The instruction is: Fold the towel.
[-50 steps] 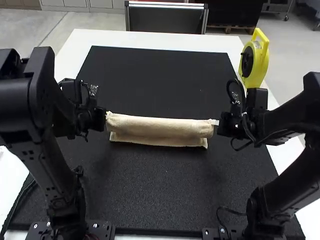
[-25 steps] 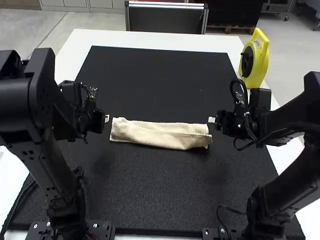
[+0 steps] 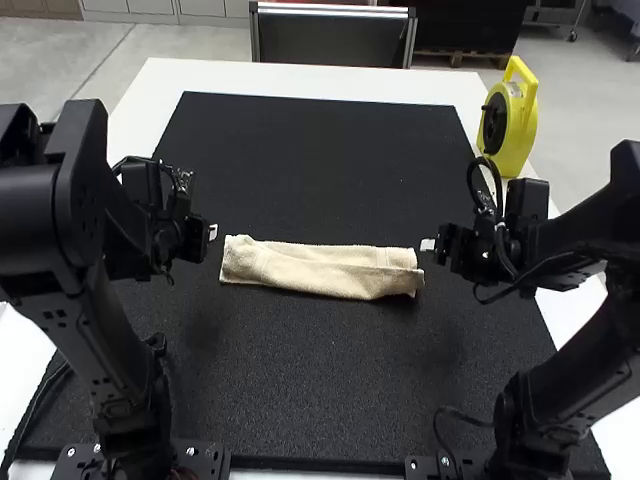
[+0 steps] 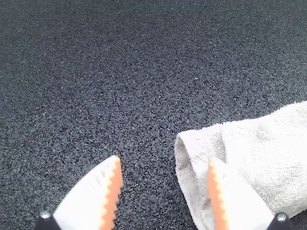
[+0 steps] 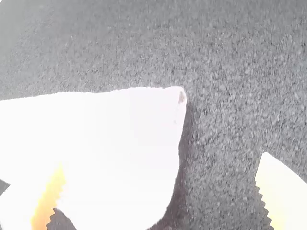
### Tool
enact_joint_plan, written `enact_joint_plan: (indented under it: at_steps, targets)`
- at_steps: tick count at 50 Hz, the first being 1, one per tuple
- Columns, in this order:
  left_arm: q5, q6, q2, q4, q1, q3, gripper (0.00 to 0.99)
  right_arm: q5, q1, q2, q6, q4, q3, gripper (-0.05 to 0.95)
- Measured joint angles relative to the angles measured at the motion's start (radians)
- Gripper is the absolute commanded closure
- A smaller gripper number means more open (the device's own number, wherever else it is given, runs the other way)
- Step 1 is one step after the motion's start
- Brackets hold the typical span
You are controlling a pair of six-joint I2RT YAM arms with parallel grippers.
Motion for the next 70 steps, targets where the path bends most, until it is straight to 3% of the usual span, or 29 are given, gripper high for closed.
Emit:
enact_joint_plan:
  at_steps: [12, 25, 31, 35, 70]
  targets:
    - [-0.005, 0.0, 0.0, 0.002, 0.0, 0.0, 0.559, -0.033, -0.021, -0.085, -0.027, -0.077, 0.049, 0.42]
    - [-0.011, 0.0, 0.0, 0.002, 0.0, 0.0, 0.559, -0.052, -0.021, -0.175, -0.035, -0.158, 0.087, 0.44]
    - [-0.013, 0.0, 0.0, 0.002, -0.002, 0.0, 0.559, -0.058, -0.021, -0.189, -0.035, -0.201, 0.097, 0.68]
    - [-0.016, 0.0, 0.0, 0.004, -0.01, 0.0, 0.559, -0.067, -0.021, -0.189, -0.035, -0.217, 0.106, 0.91]
    - [-0.023, -0.001, 0.0, 0.025, -0.027, 0.0, 0.559, -0.15, -0.021, -0.223, -0.074, -0.559, 0.174, 0.92]
